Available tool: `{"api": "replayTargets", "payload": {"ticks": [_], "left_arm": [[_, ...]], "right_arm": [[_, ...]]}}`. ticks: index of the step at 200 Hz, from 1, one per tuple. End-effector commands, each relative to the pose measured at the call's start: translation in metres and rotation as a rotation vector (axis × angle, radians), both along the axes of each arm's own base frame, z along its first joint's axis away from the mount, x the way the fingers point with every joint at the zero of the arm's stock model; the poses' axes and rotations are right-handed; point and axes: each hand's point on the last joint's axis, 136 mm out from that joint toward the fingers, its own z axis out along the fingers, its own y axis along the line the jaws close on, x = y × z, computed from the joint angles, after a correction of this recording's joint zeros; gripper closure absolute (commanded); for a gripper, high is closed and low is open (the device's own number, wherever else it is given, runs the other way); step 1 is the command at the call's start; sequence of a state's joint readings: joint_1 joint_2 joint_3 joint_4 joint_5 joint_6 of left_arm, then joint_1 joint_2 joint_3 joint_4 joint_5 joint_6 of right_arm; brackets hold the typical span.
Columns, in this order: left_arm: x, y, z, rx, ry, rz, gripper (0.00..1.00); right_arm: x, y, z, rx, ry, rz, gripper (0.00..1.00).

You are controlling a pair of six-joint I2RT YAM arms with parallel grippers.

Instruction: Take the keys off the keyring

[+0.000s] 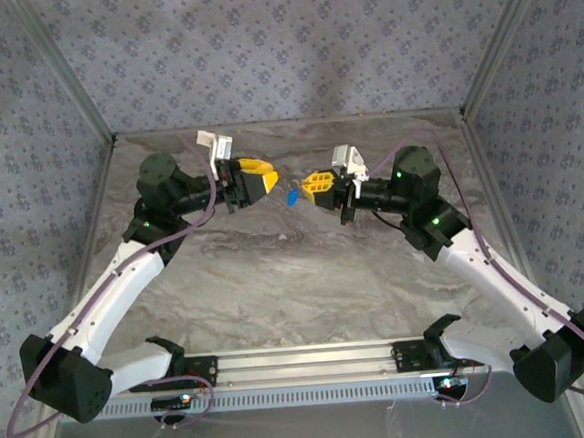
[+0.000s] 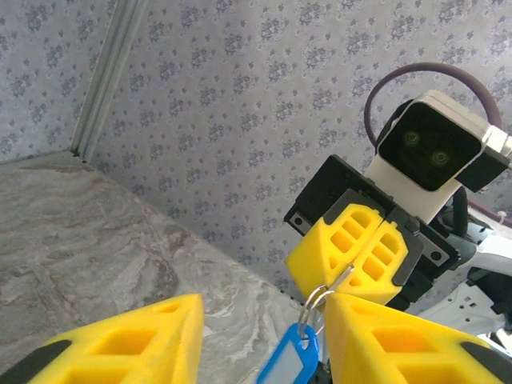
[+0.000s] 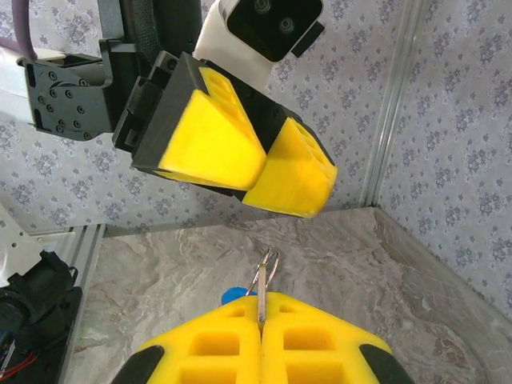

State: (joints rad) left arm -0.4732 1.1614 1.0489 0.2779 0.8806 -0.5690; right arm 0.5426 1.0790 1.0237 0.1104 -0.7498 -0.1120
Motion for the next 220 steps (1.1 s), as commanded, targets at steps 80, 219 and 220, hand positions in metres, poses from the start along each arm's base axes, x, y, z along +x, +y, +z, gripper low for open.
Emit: {"api": "replayTargets", "payload": {"ticks": [80,219,220], "left_arm": [[-0.028,-0.026,0.010,0.035,-0.046,-0.190,0.47],[-0.033,-0.028,0.009,0.038,-0.051,-0.203,1.00],[-0.033,-0.029,0.010,0.036,-0.051,-0.202,1.00]], "right_arm": [[-0.008,0.004,0.012,0.017,0.004,0.055,1.00],[-0.005,-0.002,0.012,0.020,-0.005,0.024,1.00],[-0.005,-0.002,0.012,0.020,-0.006,0.023,1.00]]}}
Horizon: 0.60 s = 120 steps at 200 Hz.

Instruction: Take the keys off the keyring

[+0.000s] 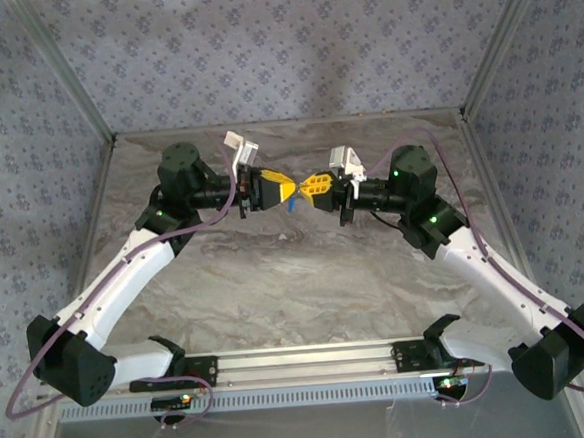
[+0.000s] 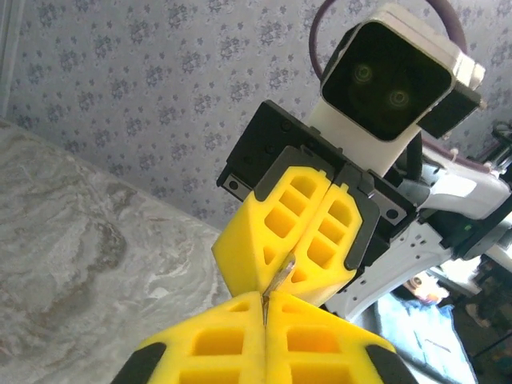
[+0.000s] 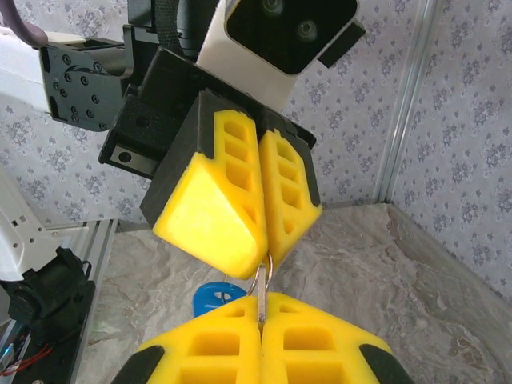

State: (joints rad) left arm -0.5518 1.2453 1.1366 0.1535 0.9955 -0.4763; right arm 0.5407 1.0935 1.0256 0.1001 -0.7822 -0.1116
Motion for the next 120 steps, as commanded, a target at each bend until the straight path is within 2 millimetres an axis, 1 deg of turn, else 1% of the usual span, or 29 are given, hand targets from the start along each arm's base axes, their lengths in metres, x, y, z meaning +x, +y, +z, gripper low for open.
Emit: {"api": "replayTargets", "payload": {"ticks": [1,18,44,53,75,94,120], "left_arm": [[-0.009,0.003,0.022,-0.043,-0.057,-0.011,1.00],[-0.004,0.005,0.026,-0.068,-0.048,0.016,1.00],[0.011,0.013,0.031,-0.112,-0.023,0.096,1.00],[0.014,0.015,0.032,-0.123,-0.017,0.116,1.00],[0.016,0.016,0.036,-0.138,-0.013,0.132,1.00],[0.019,0.017,0.039,-0.151,-0.010,0.145,1.00],[0.021,0.017,0.037,-0.147,-0.001,0.154,1.00]], "right_arm": [[-0.003,-0.004,0.018,0.031,-0.027,-0.007,1.00],[-0.002,-0.006,0.018,0.036,-0.035,-0.023,1.00],[-0.005,-0.007,0.015,0.034,-0.073,-0.036,1.00],[-0.009,-0.004,0.011,0.019,-0.093,-0.035,1.00],[-0.021,0.006,0.000,-0.027,-0.144,-0.017,1.00],[-0.025,0.013,-0.011,-0.068,-0.166,-0.013,1.00],[-0.036,0.024,-0.014,-0.093,-0.228,0.004,1.00]]}}
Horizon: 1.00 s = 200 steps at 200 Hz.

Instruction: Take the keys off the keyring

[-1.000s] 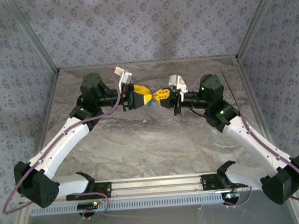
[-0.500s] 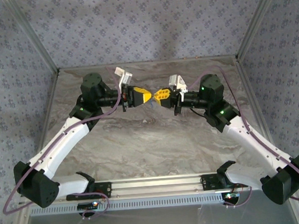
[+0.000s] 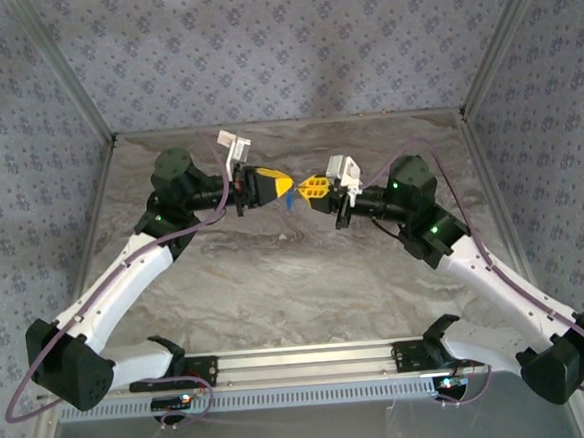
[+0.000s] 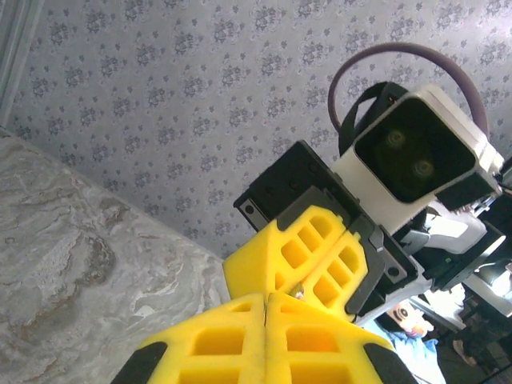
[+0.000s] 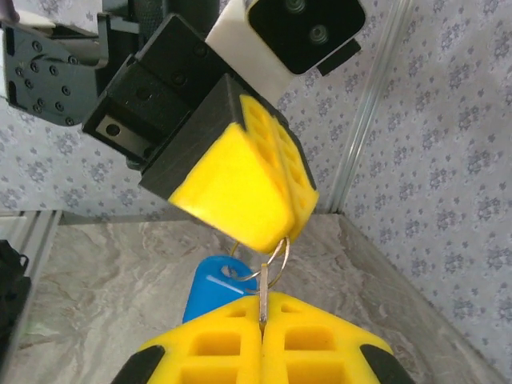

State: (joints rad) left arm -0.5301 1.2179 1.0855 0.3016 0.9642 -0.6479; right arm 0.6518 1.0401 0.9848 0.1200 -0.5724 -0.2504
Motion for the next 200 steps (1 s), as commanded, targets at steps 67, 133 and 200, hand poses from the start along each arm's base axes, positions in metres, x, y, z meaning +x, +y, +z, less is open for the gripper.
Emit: {"api": "replayTargets", "payload": {"ticks": [67,133,200], "left_arm": [[0.017,0.008,0.020,-0.068,-0.048,0.121,1.00],[0.021,0.006,0.007,-0.031,-0.028,0.141,1.00],[0.014,0.012,0.005,-0.020,-0.049,0.148,0.88]], "right_arm": [[-0.033,0.038,-0.018,-0.179,-0.251,-0.008,1.00],[-0.057,0.063,-0.035,-0.285,-0.334,0.076,1.00],[-0.035,0.039,-0.018,-0.214,-0.288,-0.031,1.00]]}}
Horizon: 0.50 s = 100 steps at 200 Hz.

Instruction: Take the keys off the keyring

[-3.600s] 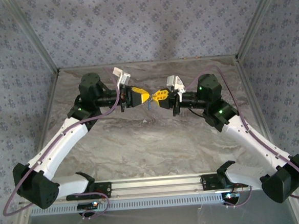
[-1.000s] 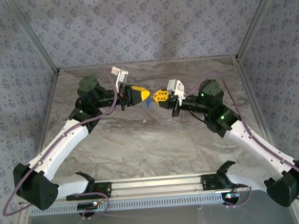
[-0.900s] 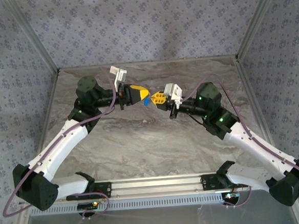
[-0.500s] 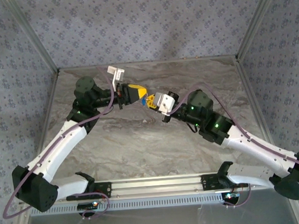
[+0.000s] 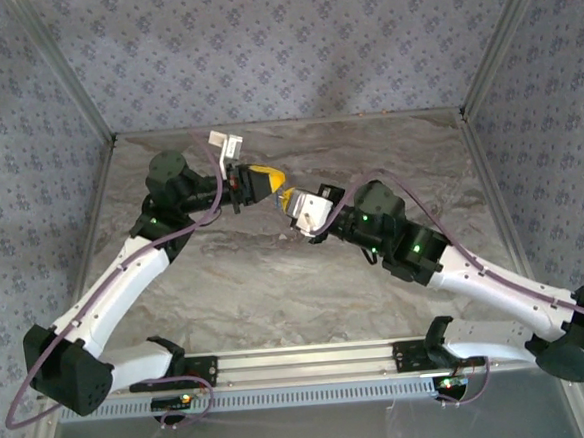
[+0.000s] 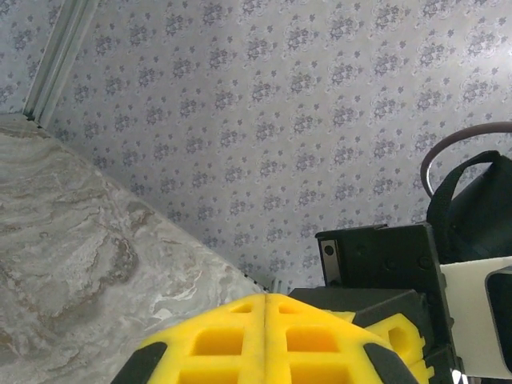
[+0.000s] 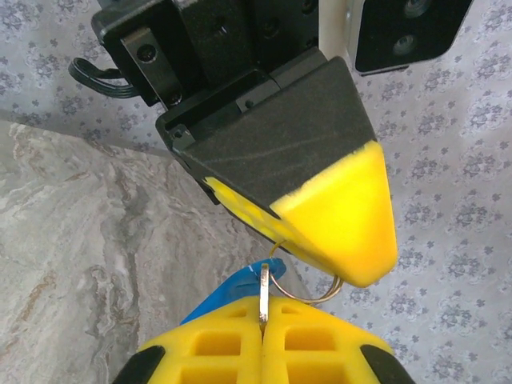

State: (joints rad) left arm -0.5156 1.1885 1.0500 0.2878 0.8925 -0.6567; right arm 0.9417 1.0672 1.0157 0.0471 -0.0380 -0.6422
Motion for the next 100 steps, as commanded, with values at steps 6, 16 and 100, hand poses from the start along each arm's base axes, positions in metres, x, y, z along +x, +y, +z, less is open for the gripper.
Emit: {"api": "replayTargets", "payload": {"ticks": [6,16,100], "left_arm": [[0.003,0.004,0.011,-0.018,-0.081,0.065,0.82],[0.002,0.006,0.012,-0.016,-0.087,0.073,0.73],[0.001,0.021,0.012,0.008,-0.100,0.098,0.59]], "right_arm": [[-0.031,0.008,-0.004,0.009,0.064,0.183,1.00],[-0.028,0.004,-0.002,0.010,0.082,0.184,1.00],[-0.016,-0.016,-0.006,-0.004,0.132,0.169,1.00]]}}
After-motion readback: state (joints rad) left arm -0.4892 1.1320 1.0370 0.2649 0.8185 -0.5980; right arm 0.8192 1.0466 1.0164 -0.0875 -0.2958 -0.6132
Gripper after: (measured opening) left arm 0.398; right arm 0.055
